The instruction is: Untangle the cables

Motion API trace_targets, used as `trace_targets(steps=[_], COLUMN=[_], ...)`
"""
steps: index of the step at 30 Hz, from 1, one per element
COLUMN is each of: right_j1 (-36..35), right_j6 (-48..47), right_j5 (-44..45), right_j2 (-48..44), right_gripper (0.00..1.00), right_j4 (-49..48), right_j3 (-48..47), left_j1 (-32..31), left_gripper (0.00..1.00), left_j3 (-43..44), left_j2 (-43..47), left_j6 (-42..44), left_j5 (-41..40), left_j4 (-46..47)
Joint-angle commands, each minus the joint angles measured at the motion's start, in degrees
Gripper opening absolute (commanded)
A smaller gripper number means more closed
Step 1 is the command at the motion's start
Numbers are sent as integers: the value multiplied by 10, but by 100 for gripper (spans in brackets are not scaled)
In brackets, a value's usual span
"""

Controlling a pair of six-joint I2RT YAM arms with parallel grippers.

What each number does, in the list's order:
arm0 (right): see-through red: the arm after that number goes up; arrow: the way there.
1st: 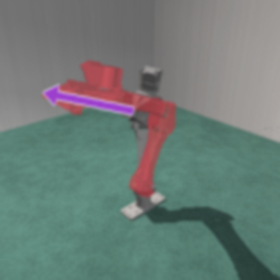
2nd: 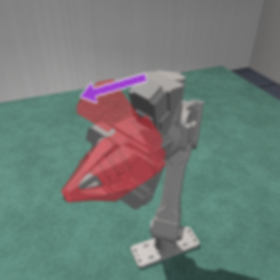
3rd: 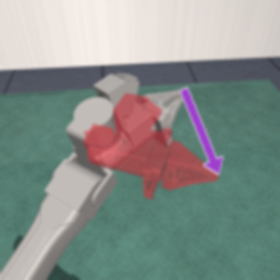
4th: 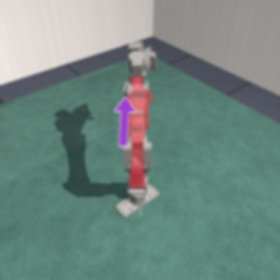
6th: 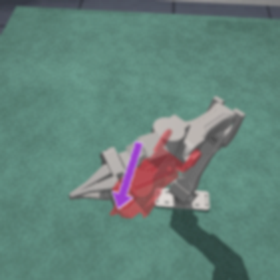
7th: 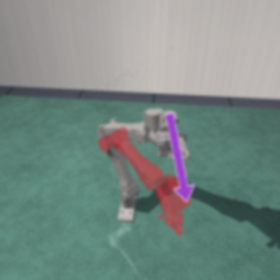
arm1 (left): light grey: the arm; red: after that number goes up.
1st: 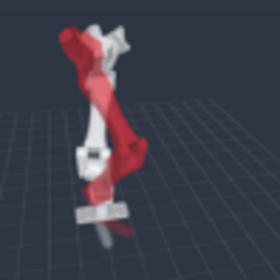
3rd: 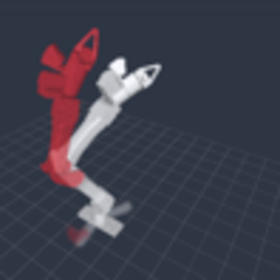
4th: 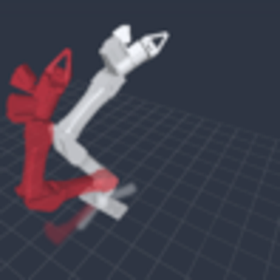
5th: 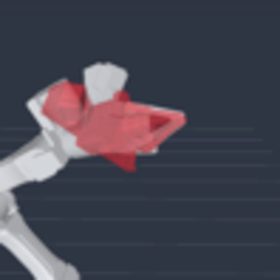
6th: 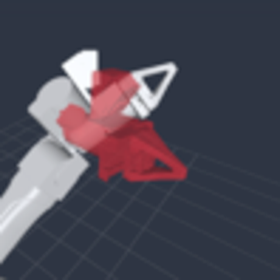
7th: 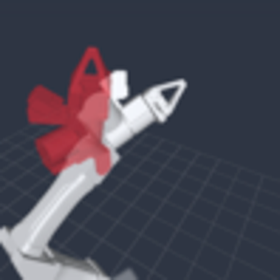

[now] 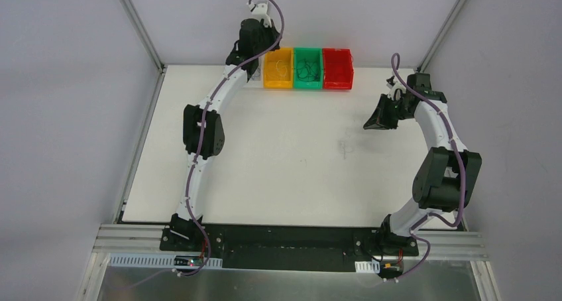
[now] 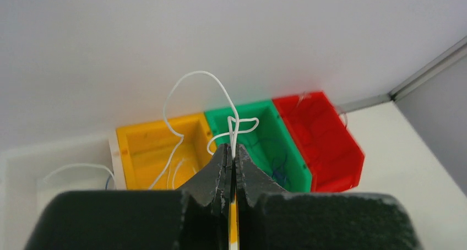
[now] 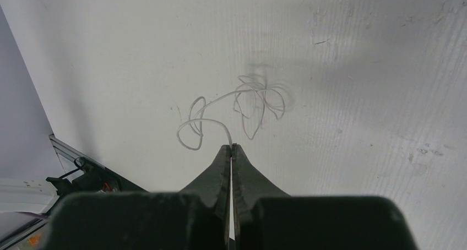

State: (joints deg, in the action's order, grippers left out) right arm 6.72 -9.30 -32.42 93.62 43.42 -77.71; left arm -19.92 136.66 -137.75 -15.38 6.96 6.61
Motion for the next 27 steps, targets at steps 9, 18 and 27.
trace_targets(steps=[9,18,27], right_j1=[14,16,16], right_j6=[10,11,14], right_j5=[-17,-22,-22], right_j2=[4,2,-1], right_gripper=[0,0,0], right_j4=[-9,-8,-7], right_j3=[-4,0,2], left_j1=[-6,-7,-8], left_gripper=[0,0,0], left_j3=[22,54,48], left_j2=[18,47,28], left_j6=[22,31,26], left_j5=[-2,-19,-4], left_j4=[9,27,30])
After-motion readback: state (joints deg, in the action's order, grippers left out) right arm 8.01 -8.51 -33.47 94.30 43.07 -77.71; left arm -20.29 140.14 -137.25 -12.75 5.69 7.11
